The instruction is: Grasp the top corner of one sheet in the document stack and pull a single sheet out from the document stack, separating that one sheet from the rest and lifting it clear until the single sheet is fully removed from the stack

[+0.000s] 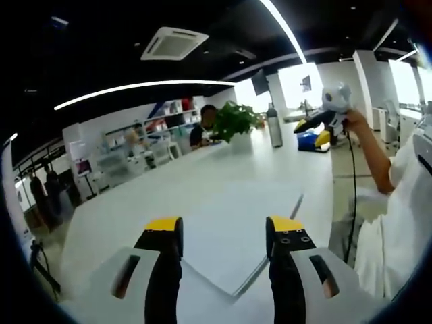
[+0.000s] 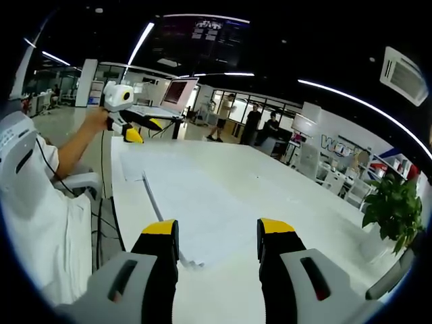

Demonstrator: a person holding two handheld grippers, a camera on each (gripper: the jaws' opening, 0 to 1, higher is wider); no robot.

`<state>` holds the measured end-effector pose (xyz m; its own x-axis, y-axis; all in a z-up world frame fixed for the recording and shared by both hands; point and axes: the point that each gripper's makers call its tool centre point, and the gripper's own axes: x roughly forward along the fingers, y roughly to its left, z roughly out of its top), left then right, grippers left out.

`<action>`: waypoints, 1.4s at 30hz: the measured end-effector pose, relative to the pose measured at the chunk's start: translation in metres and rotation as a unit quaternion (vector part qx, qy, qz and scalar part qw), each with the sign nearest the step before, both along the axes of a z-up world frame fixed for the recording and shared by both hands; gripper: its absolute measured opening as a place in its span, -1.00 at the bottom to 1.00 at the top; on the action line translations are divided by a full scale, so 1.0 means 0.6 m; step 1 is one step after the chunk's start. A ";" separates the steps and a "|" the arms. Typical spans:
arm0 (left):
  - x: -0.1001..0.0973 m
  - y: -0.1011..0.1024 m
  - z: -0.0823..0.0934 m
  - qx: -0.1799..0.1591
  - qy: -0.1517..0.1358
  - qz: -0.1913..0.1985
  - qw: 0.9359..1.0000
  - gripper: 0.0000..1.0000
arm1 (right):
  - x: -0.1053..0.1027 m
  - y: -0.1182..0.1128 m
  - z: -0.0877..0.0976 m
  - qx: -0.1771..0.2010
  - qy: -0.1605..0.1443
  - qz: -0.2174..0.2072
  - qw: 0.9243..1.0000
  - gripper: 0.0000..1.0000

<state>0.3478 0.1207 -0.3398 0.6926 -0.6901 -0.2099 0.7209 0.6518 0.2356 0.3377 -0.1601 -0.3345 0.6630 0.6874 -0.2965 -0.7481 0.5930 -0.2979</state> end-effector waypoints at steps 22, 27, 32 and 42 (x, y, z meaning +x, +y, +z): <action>0.004 -0.029 -0.024 0.026 0.003 -0.015 1.000 -0.02 | 0.001 -0.001 0.001 0.000 -0.001 0.000 1.000 -0.08; 0.005 -0.034 -0.028 0.034 0.003 -0.017 0.999 -0.02 | 0.002 -0.001 0.001 0.000 0.000 0.000 1.000 -0.08; 0.003 -0.042 -0.032 0.039 0.002 -0.026 0.999 -0.03 | 0.002 0.000 0.002 0.000 0.000 0.000 1.000 -0.08; 0.005 -0.050 -0.041 0.053 -0.001 -0.027 0.998 -0.03 | 0.002 -0.001 0.002 0.000 -0.001 0.000 1.000 -0.08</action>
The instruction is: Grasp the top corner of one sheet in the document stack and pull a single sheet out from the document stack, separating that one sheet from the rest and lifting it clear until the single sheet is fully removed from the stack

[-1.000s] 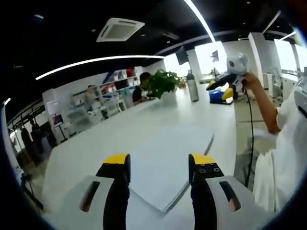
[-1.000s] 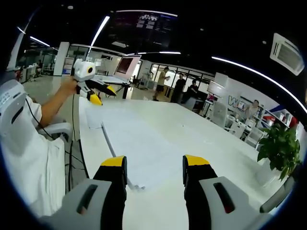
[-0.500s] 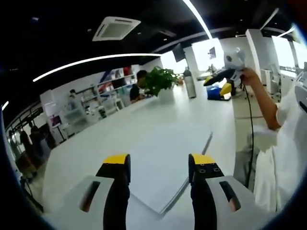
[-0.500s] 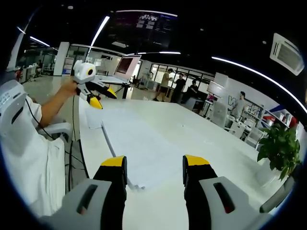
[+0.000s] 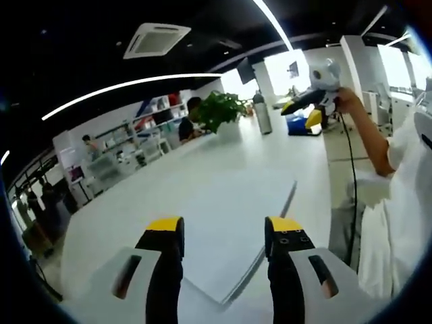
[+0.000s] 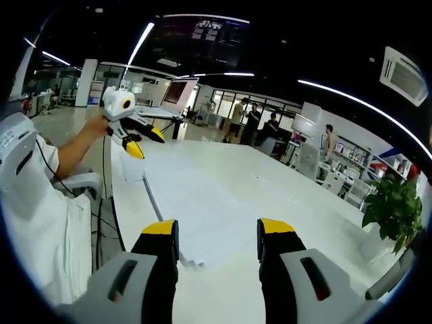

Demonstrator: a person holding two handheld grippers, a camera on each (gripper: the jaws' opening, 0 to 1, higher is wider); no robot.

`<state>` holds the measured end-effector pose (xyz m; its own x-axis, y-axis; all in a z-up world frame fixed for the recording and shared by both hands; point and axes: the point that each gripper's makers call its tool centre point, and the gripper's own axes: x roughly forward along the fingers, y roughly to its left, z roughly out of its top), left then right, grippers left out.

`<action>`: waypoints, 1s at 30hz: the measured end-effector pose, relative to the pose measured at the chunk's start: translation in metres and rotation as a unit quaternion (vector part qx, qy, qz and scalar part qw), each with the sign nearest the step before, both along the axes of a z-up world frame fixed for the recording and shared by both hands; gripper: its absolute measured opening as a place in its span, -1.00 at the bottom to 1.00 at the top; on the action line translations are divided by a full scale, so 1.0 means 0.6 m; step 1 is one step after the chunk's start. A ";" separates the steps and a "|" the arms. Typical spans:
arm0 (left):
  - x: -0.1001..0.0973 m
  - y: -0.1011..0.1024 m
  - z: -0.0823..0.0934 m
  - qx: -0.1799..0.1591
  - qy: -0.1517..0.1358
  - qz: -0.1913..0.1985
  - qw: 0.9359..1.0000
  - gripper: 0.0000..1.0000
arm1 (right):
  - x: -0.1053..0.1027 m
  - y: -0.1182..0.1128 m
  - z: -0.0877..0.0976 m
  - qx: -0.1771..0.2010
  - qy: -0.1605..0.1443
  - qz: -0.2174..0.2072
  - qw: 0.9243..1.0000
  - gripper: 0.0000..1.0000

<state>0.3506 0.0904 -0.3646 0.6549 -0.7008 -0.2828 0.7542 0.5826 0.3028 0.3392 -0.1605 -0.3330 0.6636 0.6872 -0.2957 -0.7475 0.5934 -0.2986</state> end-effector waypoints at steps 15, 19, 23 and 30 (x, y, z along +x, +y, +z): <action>0.003 -0.022 -0.028 0.021 0.009 -0.017 1.000 -0.13 | -0.001 0.001 -0.001 -0.001 0.001 0.000 1.000 -0.08; 0.002 -0.028 -0.034 0.026 0.010 -0.022 0.999 -0.13 | -0.001 0.000 -0.001 0.000 0.000 0.000 1.000 -0.08; 0.002 -0.031 -0.038 0.030 0.011 -0.025 0.999 -0.13 | 0.000 0.000 -0.001 -0.001 0.001 0.000 1.000 -0.08; 0.002 -0.038 -0.049 0.043 0.012 -0.030 0.999 -0.15 | 0.000 0.000 -0.001 0.000 0.001 0.000 1.000 -0.08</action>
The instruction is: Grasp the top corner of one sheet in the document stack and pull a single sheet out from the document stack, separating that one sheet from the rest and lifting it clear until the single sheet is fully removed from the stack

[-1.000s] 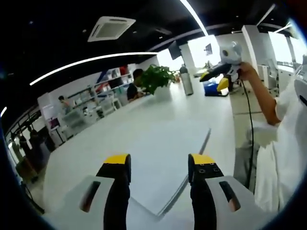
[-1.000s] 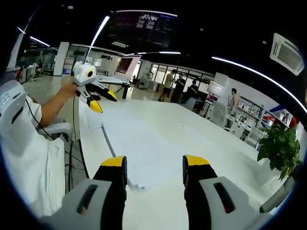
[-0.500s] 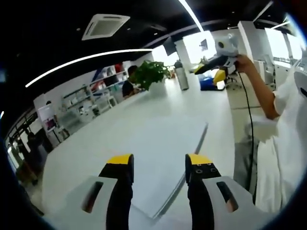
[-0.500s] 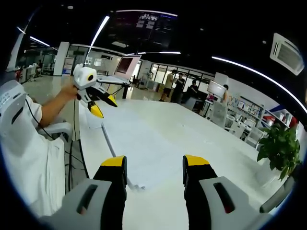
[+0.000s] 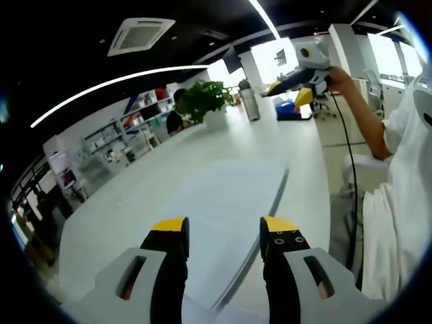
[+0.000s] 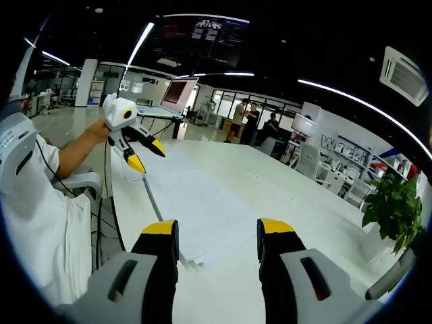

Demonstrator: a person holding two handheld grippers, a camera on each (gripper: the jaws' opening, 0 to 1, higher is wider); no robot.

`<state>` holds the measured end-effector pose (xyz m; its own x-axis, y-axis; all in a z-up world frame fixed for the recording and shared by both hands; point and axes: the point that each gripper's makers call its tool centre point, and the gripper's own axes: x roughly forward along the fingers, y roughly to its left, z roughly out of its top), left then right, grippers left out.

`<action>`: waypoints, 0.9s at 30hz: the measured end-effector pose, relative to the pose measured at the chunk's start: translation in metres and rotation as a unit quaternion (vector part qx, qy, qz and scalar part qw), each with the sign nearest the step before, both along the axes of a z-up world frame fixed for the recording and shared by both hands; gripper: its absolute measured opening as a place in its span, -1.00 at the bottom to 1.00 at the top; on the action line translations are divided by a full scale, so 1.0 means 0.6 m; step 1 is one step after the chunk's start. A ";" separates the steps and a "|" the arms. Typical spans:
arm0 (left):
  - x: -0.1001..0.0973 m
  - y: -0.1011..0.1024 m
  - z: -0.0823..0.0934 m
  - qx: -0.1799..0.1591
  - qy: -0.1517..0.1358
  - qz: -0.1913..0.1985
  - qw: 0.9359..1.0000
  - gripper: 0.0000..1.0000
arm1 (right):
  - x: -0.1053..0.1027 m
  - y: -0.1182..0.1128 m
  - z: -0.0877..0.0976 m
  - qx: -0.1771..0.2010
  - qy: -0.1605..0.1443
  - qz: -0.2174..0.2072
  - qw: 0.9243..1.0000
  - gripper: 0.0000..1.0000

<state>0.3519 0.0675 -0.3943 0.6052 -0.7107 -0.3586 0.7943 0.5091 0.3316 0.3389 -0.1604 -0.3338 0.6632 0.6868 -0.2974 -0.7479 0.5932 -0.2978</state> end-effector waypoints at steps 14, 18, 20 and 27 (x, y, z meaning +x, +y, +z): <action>0.004 -0.008 -0.018 0.036 -0.014 -0.003 0.999 -0.18 | 0.000 0.000 0.000 0.000 0.000 0.000 1.000 -0.08; 0.006 -0.009 -0.027 0.050 -0.017 -0.004 0.999 -0.19 | 0.000 0.000 -0.001 -0.001 0.000 0.000 1.000 -0.08; 0.006 -0.010 -0.030 0.057 -0.018 -0.005 0.998 -0.19 | 0.000 0.000 0.000 0.000 0.000 0.000 1.000 -0.08; 0.009 -0.010 -0.043 0.089 -0.029 -0.004 0.996 -0.22 | 0.000 0.000 0.000 0.000 0.000 0.001 1.000 -0.08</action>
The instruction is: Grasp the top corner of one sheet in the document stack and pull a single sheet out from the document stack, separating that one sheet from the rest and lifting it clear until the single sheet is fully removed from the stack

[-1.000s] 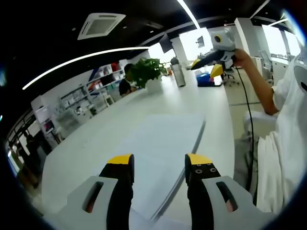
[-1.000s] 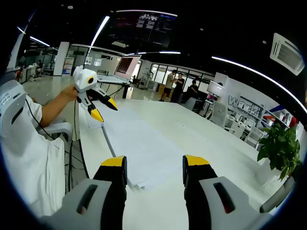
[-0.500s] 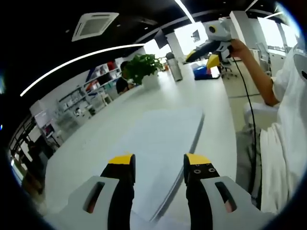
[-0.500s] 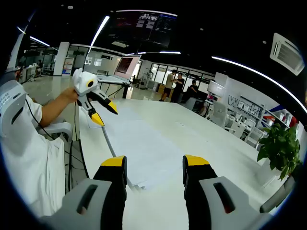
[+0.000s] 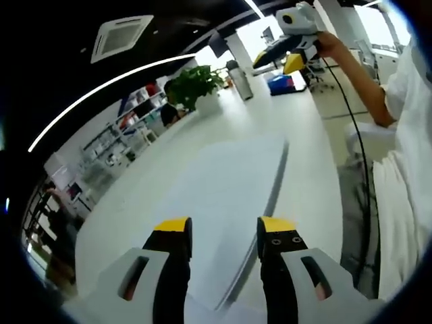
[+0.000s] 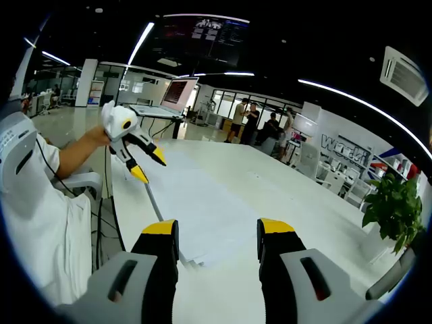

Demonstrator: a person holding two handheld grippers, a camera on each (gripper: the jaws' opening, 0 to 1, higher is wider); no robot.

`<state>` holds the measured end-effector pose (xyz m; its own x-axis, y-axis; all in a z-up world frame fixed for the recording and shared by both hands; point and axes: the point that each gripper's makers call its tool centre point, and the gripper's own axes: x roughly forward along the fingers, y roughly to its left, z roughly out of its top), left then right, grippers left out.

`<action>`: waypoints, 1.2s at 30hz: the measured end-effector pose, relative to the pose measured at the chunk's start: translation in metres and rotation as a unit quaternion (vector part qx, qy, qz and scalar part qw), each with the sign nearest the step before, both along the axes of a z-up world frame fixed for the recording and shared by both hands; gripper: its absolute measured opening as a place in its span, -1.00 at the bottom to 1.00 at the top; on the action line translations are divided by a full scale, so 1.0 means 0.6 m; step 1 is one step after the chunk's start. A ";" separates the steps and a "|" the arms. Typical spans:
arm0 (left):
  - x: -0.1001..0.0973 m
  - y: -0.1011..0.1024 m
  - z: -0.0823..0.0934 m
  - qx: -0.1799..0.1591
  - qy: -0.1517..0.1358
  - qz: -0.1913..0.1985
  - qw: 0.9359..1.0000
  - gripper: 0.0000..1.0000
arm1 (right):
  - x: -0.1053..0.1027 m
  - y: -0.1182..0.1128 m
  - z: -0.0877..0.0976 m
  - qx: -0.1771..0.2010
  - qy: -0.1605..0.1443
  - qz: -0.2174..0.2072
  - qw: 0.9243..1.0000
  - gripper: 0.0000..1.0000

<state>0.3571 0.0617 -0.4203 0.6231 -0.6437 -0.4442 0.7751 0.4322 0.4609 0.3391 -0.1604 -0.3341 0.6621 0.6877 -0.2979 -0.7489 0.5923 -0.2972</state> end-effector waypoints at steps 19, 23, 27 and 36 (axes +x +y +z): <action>-0.001 -0.024 -0.027 0.037 -0.020 -0.015 0.999 -0.29 | -0.002 -0.001 -0.002 0.000 0.000 0.000 1.000 -0.08; -0.003 -0.029 -0.032 0.041 -0.018 -0.019 0.999 -0.30 | -0.001 -0.001 -0.002 0.000 0.000 0.000 1.000 -0.08; -0.001 -0.030 -0.039 0.045 -0.015 -0.019 0.999 -0.31 | -0.001 -0.001 -0.001 0.000 0.000 0.000 1.000 -0.08; 0.001 -0.032 -0.049 0.045 -0.004 -0.019 0.999 -0.41 | 0.000 0.000 -0.002 -0.001 0.001 0.001 1.000 -0.08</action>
